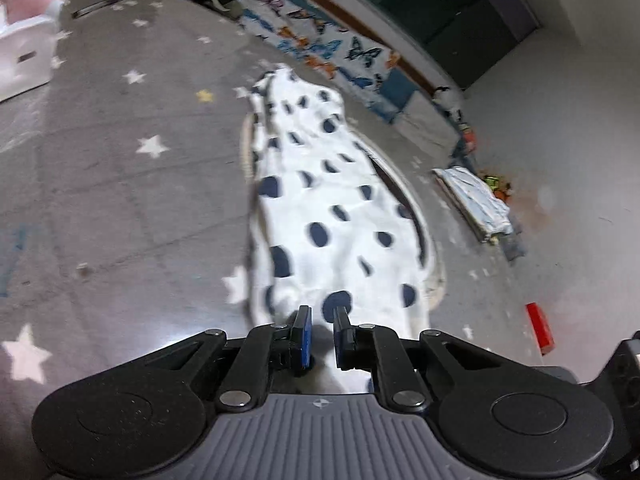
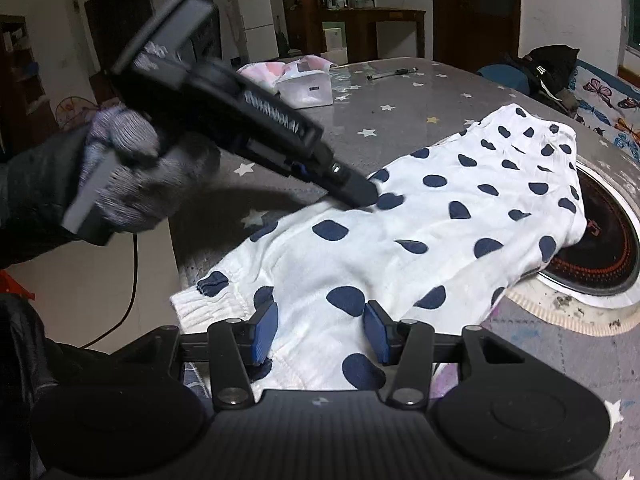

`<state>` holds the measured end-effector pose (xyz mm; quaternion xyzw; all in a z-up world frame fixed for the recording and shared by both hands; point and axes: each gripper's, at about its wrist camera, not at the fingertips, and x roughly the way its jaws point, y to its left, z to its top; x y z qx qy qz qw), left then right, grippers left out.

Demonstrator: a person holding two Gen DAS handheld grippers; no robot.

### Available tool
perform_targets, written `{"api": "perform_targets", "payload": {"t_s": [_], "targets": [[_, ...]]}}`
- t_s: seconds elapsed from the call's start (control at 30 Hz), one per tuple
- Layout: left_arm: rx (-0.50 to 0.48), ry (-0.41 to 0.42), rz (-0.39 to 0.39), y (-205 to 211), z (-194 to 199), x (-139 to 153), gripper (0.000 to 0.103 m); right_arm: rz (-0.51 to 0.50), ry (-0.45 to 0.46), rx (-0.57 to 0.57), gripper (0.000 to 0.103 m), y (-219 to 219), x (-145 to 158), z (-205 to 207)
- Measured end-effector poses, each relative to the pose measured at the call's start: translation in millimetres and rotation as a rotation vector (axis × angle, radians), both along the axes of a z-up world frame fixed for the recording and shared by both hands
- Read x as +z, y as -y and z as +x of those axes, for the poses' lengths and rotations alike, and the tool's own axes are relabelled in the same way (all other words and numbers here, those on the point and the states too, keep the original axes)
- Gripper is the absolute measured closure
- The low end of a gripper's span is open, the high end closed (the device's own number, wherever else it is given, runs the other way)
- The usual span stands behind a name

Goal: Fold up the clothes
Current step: 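Release the pants with the left gripper and smooth the folded pants flat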

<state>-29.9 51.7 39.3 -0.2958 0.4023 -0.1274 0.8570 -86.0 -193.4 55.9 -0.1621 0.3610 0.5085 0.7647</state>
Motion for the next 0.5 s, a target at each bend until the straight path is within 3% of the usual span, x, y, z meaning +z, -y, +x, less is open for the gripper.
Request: {"api": "perform_targets", "payload": {"t_s": [0.2, 0.5], "targets": [[0.009, 0.02, 0.025, -7.3, -0.3, 14.4, 0.09, 0.085, -0.038, -0.068, 0.054, 24.4, 19.7, 21.0], [-0.144, 0.058, 0.042, 48.7, 43.9, 36.5, 0.09, 0.108, 0.015, -0.338, 0.058, 66.2, 20.4, 88.9]]}}
